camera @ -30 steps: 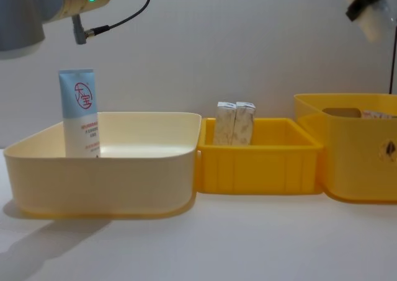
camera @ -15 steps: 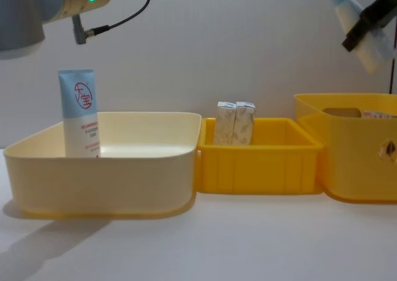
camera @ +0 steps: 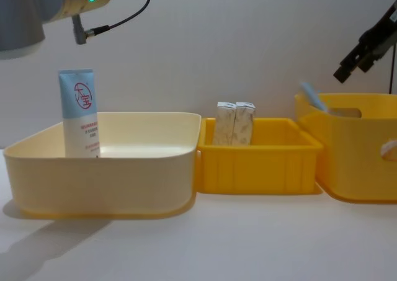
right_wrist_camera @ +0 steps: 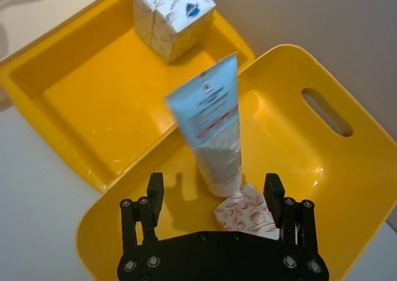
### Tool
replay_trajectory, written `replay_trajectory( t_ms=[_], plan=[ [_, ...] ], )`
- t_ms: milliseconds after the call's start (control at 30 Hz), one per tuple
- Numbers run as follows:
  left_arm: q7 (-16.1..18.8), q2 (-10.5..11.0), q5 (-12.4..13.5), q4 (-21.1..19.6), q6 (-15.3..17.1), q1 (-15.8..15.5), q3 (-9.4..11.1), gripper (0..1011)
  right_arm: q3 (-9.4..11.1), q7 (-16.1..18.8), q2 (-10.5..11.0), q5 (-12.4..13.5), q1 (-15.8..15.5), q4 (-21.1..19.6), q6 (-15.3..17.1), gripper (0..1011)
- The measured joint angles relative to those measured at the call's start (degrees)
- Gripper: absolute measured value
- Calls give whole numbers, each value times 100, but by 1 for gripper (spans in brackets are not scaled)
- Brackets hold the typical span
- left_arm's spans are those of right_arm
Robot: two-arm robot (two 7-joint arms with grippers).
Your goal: Bimanual collaborative sorting of washing and personal care products
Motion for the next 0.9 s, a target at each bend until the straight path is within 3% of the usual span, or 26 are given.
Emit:
replay_trajectory(
  t_ms=[400,900],
  plan=[
    [0,1,0,0,0,0,0,1003,-112,459,-41,-13,60,272,-76,1001],
    [0,1,0,0,0,0,0,1003,-156,652,-57,-22,87,384,-111,1001]
  ],
)
